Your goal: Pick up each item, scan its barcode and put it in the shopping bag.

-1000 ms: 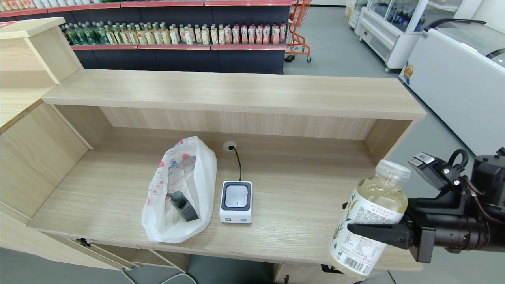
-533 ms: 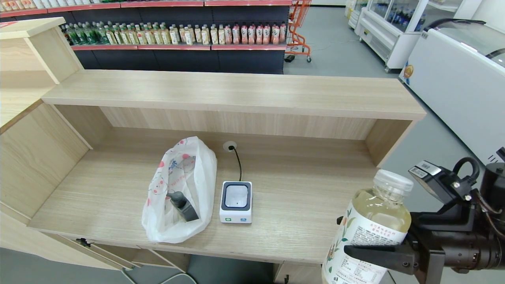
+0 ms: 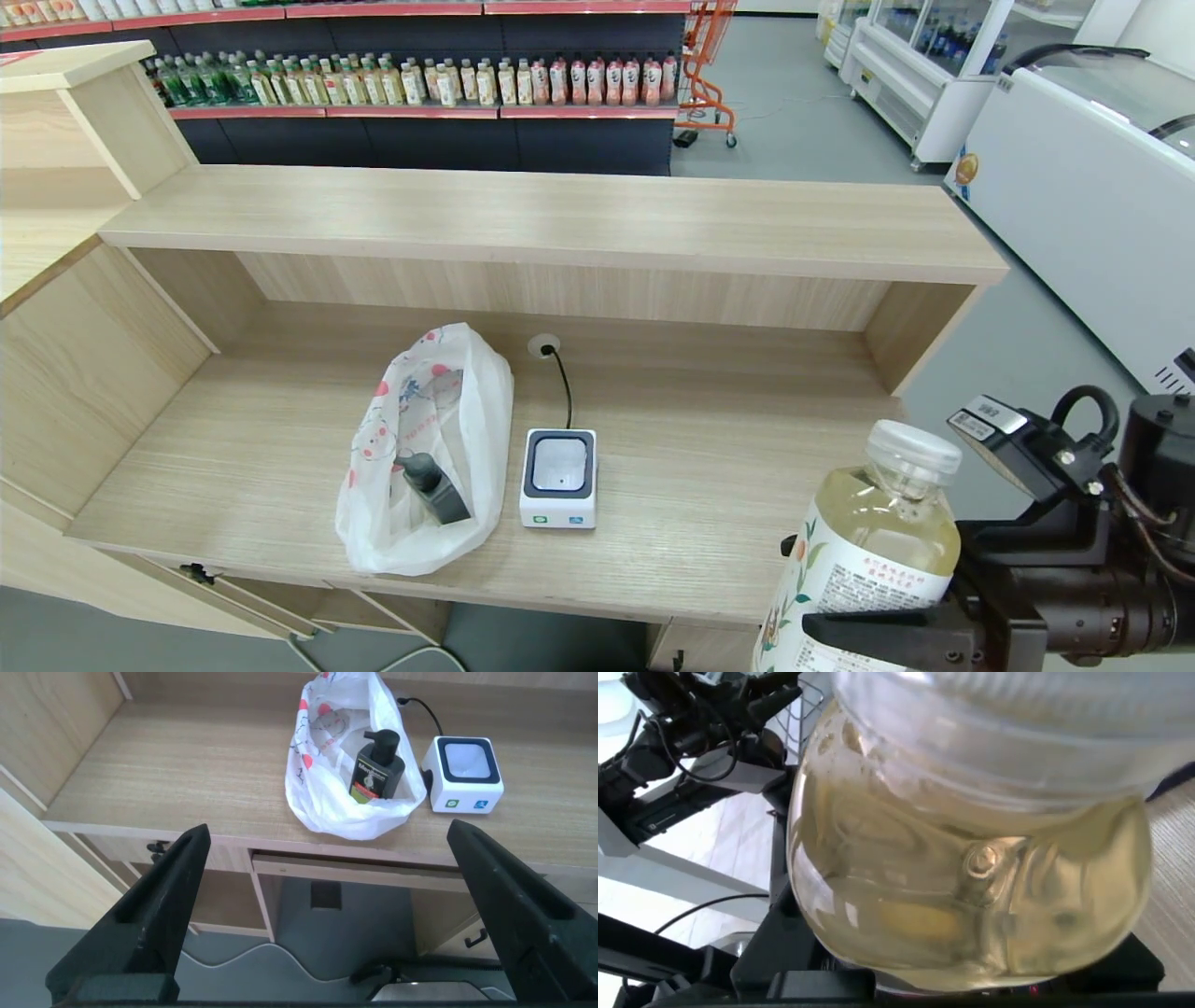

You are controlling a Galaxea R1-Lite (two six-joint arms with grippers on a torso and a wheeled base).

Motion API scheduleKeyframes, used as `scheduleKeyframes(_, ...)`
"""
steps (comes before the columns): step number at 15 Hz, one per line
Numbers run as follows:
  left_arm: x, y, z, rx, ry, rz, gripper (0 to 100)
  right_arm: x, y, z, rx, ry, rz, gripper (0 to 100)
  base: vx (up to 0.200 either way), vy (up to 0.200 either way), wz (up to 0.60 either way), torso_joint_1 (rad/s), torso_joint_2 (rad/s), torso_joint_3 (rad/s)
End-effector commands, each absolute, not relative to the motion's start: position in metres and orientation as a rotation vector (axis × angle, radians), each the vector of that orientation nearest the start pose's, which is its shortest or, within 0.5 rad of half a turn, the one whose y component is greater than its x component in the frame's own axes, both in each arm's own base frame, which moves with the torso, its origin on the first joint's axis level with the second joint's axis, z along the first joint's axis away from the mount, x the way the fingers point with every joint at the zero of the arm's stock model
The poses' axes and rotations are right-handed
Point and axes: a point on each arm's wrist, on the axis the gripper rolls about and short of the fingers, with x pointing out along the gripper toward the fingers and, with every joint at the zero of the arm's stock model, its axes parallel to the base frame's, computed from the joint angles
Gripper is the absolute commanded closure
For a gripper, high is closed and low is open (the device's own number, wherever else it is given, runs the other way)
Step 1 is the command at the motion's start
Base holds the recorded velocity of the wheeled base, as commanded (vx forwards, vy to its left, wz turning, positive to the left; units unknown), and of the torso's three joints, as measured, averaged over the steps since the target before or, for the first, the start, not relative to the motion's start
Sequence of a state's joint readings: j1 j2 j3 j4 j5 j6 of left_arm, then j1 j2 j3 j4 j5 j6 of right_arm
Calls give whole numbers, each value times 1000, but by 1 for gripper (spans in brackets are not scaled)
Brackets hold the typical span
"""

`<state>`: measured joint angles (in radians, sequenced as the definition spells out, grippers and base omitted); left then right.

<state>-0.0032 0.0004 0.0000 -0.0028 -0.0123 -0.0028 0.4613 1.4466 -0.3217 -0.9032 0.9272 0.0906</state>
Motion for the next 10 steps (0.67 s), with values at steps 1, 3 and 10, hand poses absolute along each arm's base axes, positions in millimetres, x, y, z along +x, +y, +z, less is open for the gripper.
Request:
scheduleKeyframes(1,-23,0,76,-3,-2,-15,0,167,106,149,138,316,1383,100,0,0,0,0,0,0)
scheduleKeyframes(3,-23,0,76,-3,-2,-15,0,168,107,149,145,323,1387,100,0,0,0,0,0,0)
scheduleKeyframes(10,-23,0,76,-3,-2,-15,0,163,118,145,146,367,1439,100,0,0,0,0,0,0)
